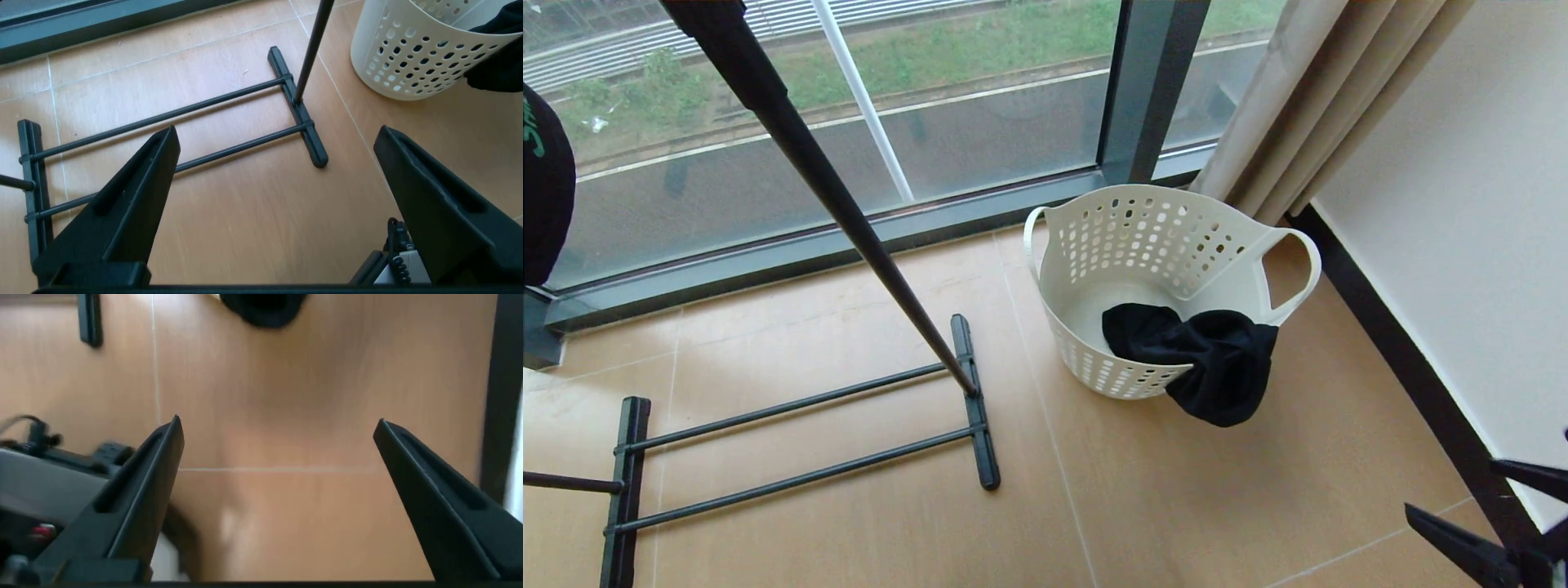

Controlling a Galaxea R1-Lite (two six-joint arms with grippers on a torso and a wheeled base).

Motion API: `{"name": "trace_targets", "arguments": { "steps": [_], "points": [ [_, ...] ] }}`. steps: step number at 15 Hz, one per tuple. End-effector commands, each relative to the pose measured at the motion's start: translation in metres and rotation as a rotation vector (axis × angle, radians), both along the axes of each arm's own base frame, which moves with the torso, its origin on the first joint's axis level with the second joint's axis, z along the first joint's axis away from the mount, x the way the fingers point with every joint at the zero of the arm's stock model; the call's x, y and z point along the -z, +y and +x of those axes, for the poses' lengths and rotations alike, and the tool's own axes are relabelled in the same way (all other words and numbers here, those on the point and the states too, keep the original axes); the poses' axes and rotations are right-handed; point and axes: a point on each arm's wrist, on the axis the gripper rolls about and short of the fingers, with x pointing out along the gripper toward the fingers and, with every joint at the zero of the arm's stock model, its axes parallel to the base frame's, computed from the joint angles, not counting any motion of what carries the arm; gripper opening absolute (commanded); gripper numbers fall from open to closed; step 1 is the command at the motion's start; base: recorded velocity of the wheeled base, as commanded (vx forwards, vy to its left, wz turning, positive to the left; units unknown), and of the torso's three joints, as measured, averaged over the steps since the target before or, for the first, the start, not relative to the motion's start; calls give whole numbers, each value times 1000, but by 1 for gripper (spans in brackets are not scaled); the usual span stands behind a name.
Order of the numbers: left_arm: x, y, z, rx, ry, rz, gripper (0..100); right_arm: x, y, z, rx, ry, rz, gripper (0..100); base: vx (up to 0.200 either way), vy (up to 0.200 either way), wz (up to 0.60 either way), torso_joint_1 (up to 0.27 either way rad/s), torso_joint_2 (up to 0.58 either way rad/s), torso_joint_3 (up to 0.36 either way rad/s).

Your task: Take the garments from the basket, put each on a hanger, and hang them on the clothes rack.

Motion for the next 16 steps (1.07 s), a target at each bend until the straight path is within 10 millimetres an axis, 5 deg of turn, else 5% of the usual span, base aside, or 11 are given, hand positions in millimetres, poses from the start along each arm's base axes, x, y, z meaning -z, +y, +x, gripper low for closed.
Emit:
{"name": "trace_targets", "arguments": {
  "steps": [1, 5, 7, 10, 16],
  "points": [
    [0, 0, 0, 0, 0, 0, 100, -16, 14, 85, -141, 51, -182, 100, 0, 0, 0, 0, 0, 0],
    [0, 0, 0, 0, 0, 0, 100, -38, 33, 164, -336, -29, -453, 100, 0, 0, 0, 0, 0, 0],
    [0, 0, 0, 0, 0, 0, 100, -40, 44, 178, -392, -11, -509, 100, 0, 0, 0, 0, 0, 0],
    [0, 0, 0, 0, 0, 0, 100, -42, 67, 242, -515, 49, -726, 100, 0, 0, 0, 0, 0, 0],
    [0, 0, 0, 0, 0, 0, 100, -33, 75, 281, -575, 106, -889, 100, 0, 0, 0, 0, 0, 0]
  ]
}}
